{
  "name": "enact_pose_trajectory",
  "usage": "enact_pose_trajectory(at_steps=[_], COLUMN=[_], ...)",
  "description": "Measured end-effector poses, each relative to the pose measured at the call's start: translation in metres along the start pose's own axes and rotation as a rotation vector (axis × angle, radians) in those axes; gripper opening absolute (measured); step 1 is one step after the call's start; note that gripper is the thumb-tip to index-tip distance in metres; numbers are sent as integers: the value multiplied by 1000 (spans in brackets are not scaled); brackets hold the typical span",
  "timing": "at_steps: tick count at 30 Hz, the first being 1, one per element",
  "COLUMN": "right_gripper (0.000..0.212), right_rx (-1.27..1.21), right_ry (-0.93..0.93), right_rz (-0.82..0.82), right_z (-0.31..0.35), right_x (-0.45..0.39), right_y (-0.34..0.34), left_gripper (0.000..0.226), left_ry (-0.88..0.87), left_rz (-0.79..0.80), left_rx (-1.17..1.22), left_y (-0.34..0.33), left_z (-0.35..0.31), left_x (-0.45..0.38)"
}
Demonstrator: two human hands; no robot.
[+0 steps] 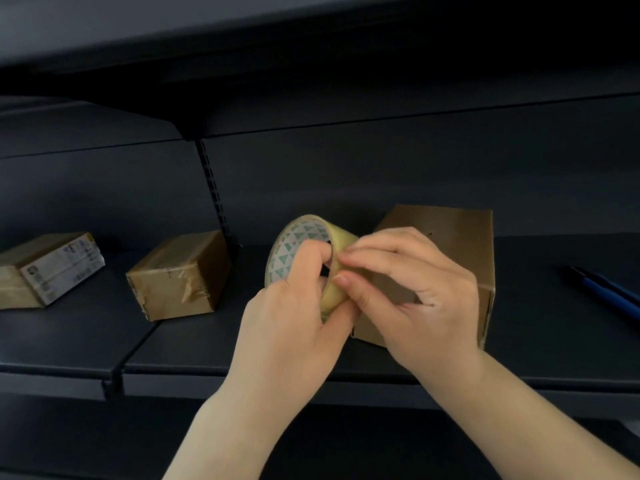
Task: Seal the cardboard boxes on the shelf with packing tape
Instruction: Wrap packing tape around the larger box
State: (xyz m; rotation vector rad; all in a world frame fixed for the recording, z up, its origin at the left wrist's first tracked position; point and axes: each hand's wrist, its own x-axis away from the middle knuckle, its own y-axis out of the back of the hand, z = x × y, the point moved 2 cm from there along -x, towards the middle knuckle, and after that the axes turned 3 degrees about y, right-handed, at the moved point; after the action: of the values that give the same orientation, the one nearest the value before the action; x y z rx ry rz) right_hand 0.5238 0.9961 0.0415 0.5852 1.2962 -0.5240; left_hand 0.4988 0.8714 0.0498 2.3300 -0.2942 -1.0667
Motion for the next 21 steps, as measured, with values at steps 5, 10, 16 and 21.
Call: enact_pose_trajectory(at_steps=[5, 10, 16, 21], right_gripper=[13, 13, 9, 16], right_rx=[-1, -5, -32, -80], right_ry=[-53, -64, -95, -141], right_rz=[21, 13, 22, -13], right_z=[4, 6, 9, 8], right_x=[1, 1, 7, 7], right_y=[1, 0, -5, -7], left_gripper=[23, 21, 21, 22], left_ry=[-61, -127, -163, -163], left_rz=[7, 15, -18, -24], left_rx=[-60, -112, -236, -273], left_y=[3, 6, 7, 9], left_z=[0, -2, -1, 1], left_x=[4, 4, 6, 3])
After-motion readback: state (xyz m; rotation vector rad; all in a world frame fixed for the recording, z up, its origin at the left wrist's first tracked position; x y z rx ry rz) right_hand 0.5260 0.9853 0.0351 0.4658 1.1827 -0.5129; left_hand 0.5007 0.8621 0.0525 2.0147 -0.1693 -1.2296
